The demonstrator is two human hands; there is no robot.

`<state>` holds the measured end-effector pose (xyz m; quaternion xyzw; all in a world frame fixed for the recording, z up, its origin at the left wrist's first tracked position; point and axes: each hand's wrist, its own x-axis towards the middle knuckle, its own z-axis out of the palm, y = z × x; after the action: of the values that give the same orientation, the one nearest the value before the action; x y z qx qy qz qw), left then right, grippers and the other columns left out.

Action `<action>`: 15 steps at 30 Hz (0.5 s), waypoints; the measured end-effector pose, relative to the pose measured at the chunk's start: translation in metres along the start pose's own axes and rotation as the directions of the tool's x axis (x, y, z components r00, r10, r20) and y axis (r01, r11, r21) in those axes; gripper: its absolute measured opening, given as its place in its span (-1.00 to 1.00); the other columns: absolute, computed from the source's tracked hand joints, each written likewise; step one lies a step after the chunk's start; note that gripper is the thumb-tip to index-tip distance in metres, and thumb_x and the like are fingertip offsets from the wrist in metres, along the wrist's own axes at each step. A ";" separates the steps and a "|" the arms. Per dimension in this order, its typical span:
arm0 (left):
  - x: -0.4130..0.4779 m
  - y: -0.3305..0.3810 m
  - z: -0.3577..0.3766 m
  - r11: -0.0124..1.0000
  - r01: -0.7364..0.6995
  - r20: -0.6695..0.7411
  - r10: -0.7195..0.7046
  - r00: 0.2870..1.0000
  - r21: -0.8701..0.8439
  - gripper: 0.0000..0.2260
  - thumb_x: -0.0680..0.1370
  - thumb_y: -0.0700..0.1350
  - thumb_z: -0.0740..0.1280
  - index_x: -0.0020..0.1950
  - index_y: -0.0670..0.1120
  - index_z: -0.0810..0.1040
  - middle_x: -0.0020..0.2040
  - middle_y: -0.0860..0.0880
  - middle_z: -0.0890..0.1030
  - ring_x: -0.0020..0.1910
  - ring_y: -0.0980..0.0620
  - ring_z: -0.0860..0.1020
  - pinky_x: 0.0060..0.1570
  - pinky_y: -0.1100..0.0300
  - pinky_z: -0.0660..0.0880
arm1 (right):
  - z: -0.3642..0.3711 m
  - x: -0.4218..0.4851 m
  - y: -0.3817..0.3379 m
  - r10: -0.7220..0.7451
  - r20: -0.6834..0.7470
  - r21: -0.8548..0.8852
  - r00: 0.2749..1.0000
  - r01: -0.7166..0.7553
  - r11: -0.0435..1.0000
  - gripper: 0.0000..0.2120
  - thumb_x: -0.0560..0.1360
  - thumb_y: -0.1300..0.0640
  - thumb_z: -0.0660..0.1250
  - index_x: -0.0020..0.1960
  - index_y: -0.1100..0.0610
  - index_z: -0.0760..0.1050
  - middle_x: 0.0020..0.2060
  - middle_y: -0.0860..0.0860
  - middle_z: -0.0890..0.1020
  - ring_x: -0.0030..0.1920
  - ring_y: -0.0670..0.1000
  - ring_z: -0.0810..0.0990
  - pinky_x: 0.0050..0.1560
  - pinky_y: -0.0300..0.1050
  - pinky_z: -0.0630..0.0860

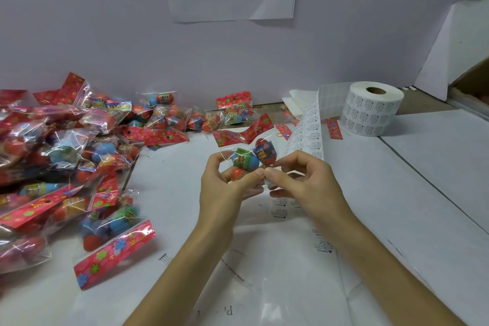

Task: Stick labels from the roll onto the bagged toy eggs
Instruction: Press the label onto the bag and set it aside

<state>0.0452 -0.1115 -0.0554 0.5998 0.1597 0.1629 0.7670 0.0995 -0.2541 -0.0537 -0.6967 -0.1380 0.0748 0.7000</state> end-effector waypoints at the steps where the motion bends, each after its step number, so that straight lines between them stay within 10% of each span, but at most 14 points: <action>1: 0.001 0.000 0.000 1.000 0.008 0.000 -0.008 1.000 0.001 -0.51 0.44 -0.27 0.56 0.30 -0.05 0.48 -0.10 -0.04 0.76 -0.14 -0.09 0.75 -0.14 0.15 0.69 | -0.001 0.000 0.000 0.002 0.011 0.018 1.000 -0.003 1.000 -0.85 0.45 0.24 0.53 -0.06 0.28 0.61 -0.14 0.25 0.66 -0.21 0.06 0.72 -0.19 -0.10 0.67; 15: 0.004 0.003 -0.007 0.938 0.187 0.100 -0.164 0.981 -0.291 -0.56 0.50 -0.28 0.48 0.37 -0.20 0.49 0.04 -0.15 0.74 -0.10 -0.04 0.75 -0.14 0.18 0.66 | -0.001 0.001 -0.001 -0.075 0.091 0.074 0.993 0.068 0.995 -0.88 0.52 0.32 0.45 0.04 0.20 0.64 -0.10 0.14 0.70 -0.10 0.10 0.74 -0.09 -0.06 0.69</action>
<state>0.0455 -0.1033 -0.0544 0.4659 0.1575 0.0939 0.8656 0.1006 -0.2552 -0.0526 -0.6618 -0.1928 0.0869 0.7193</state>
